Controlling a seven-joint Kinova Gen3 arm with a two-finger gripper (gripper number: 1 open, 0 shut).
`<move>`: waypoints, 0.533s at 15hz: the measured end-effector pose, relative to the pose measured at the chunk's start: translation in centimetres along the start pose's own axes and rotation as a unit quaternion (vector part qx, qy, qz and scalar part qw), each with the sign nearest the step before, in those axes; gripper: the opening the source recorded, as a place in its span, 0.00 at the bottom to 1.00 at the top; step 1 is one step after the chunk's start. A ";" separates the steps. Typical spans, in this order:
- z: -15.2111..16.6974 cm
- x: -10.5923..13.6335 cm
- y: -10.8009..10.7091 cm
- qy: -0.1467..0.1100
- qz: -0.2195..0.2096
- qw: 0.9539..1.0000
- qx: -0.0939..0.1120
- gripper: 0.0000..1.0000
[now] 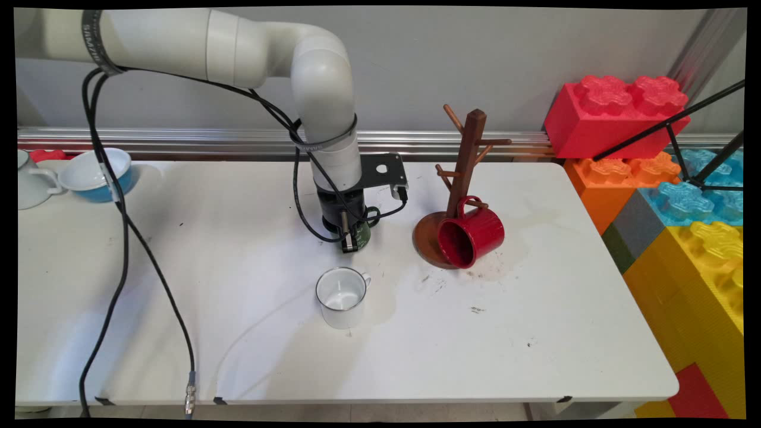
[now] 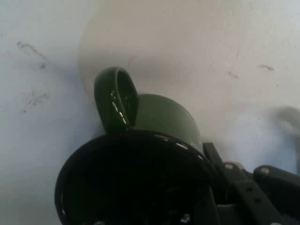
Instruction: Place the picked object on the table
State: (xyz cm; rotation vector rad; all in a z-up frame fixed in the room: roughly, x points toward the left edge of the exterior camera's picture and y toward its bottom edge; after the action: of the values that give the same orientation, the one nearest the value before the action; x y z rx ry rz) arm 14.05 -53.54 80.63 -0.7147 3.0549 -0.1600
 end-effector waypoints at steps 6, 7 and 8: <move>0.9 0.6 0.3 -0.003 0.000 1.000 -0.009 0.00; 1.0 0.7 0.3 -0.003 0.001 1.000 -0.009 0.00; 1.1 0.7 0.3 -0.003 0.001 1.000 -0.009 0.00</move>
State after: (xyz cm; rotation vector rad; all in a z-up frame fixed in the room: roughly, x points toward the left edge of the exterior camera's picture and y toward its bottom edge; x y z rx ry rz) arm 13.30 -53.72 79.58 -0.7125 3.0557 -0.1313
